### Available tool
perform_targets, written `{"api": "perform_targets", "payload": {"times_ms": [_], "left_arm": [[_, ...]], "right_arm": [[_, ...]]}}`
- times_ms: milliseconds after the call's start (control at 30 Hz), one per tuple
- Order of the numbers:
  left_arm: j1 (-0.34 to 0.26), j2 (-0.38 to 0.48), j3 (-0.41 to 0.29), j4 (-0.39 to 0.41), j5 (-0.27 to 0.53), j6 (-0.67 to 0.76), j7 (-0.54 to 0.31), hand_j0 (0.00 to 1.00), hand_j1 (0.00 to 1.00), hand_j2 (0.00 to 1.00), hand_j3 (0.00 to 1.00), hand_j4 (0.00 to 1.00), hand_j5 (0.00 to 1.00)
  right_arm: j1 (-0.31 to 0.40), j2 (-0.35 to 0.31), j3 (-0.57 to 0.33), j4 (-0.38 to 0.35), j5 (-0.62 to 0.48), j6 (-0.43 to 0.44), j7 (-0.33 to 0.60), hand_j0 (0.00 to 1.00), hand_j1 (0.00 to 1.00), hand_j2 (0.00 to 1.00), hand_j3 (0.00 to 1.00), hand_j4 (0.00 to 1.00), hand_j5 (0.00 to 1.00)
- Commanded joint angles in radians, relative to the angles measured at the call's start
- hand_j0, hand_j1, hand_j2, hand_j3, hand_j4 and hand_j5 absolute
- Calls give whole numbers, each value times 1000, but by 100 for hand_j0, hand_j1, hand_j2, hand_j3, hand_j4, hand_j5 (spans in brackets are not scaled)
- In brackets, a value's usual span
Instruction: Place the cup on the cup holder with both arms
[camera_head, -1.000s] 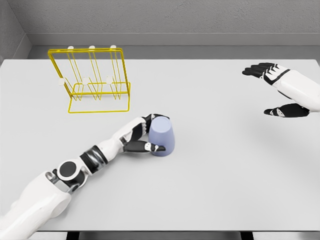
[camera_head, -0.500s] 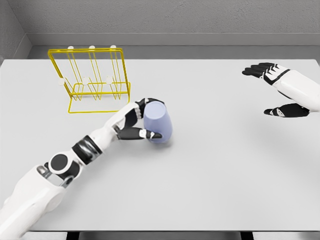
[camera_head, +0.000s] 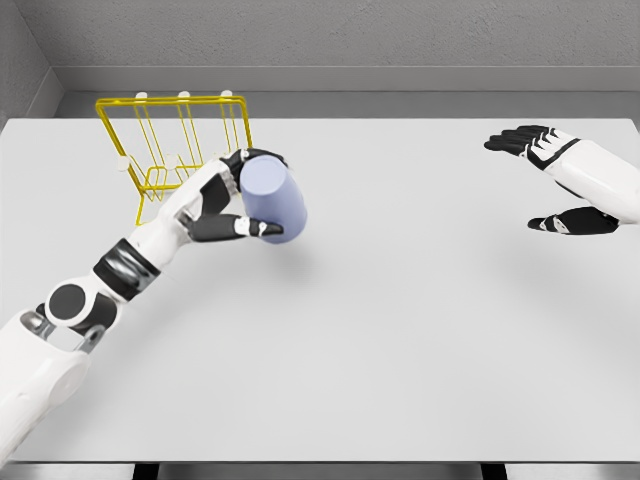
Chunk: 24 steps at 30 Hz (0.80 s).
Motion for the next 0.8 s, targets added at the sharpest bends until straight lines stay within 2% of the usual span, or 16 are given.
{"api": "perform_targets", "payload": {"times_ms": [0,133,333,600,767], "left_arm": [[0,28,25,-17,6,0,0,62,62,62,62,62,62],[-2,62,57,-22,29,0,0,62,62,62,62,62,62],[-37,79,73,-29,49,0,0,62,62,62,62,62,62],[-38,135,105,-40,78,0,0,63,63,63,63,63,63],[-40,138,133,-31,78,0,0,63,63,63,63,63,63]], "right_arm": [[0,0,0,-1,-7,3,-1,100,100,100,100,100,100],[0,-2,0,2,-7,3,-1,100,100,100,100,100,100],[0,0,0,2,-7,3,-1,100,100,100,100,100,100],[0,-2,0,2,-7,3,-1,100,100,100,100,100,100],[0,-2,0,2,-7,3,-1,100,100,100,100,100,100]]}}
